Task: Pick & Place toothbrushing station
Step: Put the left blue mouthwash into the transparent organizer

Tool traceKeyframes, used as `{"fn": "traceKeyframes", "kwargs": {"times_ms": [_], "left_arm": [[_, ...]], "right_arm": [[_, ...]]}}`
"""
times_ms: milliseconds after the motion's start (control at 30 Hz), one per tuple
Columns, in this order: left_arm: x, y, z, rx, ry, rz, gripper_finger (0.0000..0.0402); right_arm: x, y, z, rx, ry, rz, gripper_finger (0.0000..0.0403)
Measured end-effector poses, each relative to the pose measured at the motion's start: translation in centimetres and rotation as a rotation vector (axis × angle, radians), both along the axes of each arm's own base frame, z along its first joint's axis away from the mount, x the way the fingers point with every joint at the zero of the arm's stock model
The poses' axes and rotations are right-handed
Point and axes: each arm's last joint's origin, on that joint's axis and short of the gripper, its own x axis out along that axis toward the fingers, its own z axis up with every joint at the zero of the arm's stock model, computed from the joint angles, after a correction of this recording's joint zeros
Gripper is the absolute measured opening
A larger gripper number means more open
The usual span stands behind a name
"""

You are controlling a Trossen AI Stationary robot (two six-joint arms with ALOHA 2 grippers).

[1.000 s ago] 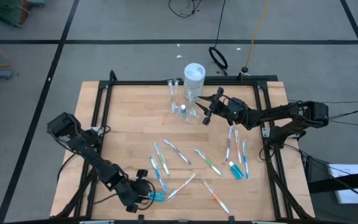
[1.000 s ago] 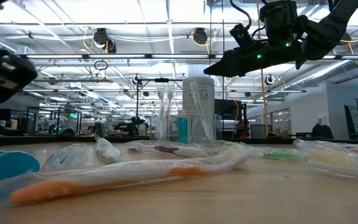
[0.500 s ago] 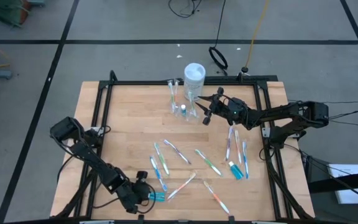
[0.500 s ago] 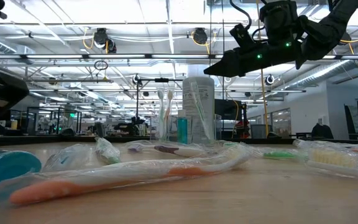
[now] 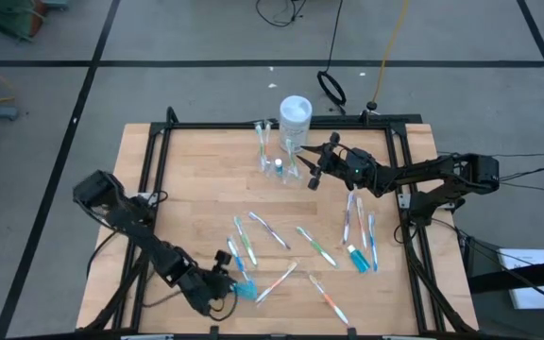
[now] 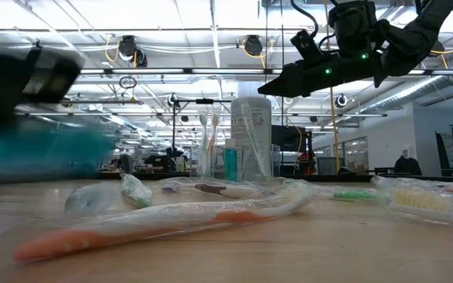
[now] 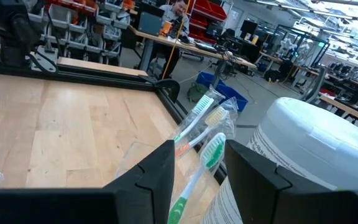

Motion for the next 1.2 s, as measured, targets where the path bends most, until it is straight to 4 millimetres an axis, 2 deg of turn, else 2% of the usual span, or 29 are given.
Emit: {"fn": "traceKeyframes", "kwargs": {"times_ms": [67, 267, 467, 733, 967, 1200], "left_arm": [[0.4, 1.1, 1.7, 0.120, -0.083, -0.030, 0.0096], [2.2, 6.6, 6.4, 0.577, -0.253, -0.075, 0.0100], [4.4, 12.8, 8.9, 1.061, -0.224, -0.086, 0.0101], [6.3, 20.7, 10.3, 1.345, 0.012, -0.198, 0.0101], [6.3, 24.5, 10.9, 1.535, 0.195, -0.382, 0.0102], [7.5, 27.4, 9.0, 1.632, 0.332, -0.482, 0.0102]], "right_arm": [[0.0, 0.0, 0.0, 0.000, 0.000, 0.000, 0.0132], [0.0, 0.0, 0.0, 0.006, -0.002, 0.000, 0.0132], [0.0, 0.0, -0.6, 0.074, 0.028, -0.005, 0.0132], [-0.4, 0.2, -2.4, 0.248, 0.155, -0.033, 0.0132], [-0.2, 1.9, -3.2, 0.353, 0.198, 0.000, 0.0132], [0.1, 3.4, -3.2, 0.340, 0.209, 0.058, 0.0132]]}}
